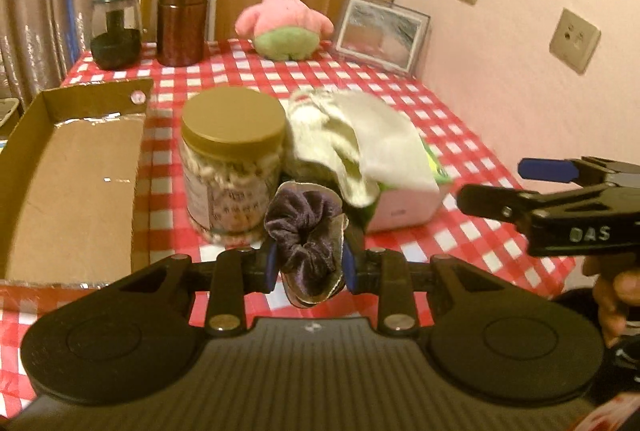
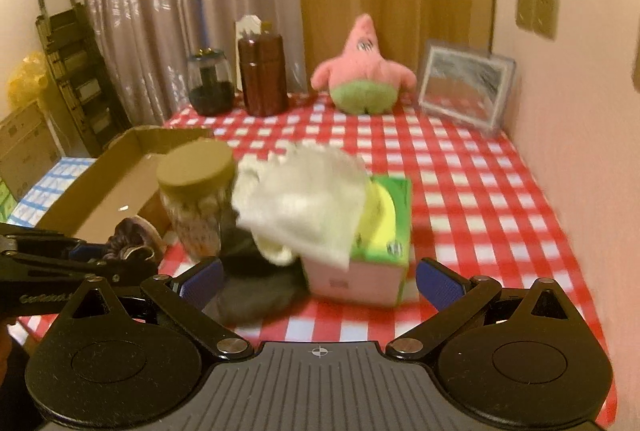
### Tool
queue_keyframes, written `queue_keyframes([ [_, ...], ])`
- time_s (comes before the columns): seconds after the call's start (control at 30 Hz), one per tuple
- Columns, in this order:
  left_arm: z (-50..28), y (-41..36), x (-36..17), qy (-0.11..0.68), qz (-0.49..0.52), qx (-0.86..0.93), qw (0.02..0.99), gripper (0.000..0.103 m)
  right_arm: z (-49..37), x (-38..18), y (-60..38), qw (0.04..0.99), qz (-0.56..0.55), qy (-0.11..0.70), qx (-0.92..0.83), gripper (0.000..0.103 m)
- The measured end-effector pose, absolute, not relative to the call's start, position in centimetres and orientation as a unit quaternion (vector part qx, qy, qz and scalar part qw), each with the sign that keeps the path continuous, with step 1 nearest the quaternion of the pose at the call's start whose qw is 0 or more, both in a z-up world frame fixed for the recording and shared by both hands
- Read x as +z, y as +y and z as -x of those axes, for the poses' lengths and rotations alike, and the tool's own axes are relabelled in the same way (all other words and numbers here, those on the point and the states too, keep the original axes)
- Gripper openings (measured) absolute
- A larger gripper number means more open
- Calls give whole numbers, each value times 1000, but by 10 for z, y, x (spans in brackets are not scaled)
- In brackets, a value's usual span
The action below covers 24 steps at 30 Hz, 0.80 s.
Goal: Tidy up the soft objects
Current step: 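Carry the scrunchie with the left gripper while the right gripper grasps the white mesh bag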
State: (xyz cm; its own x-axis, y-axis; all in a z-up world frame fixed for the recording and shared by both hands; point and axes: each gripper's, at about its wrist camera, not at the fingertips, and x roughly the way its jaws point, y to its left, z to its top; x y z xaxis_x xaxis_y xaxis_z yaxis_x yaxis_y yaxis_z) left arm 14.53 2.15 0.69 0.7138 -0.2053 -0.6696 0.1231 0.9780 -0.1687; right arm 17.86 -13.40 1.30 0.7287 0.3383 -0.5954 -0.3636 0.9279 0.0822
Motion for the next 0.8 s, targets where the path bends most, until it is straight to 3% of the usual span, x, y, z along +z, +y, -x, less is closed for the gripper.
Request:
queue_keyframes([
  [0.33, -163, 38, 7, 359, 81, -77, 927, 27, -236, -2, -103, 927, 50, 304, 212, 101],
  [0.43, -167, 41, 4, 362, 87, -78, 925, 27, -252, -15, -98, 918, 50, 327, 220, 93],
  [0.63, -170, 44, -3, 369, 96, -78, 921, 27, -257, -24, -98, 912, 37, 343, 222, 67],
  [0.8, -167, 42, -3, 370, 97, -79, 920, 27, -249, -22, -103, 914, 41, 343, 214, 32],
])
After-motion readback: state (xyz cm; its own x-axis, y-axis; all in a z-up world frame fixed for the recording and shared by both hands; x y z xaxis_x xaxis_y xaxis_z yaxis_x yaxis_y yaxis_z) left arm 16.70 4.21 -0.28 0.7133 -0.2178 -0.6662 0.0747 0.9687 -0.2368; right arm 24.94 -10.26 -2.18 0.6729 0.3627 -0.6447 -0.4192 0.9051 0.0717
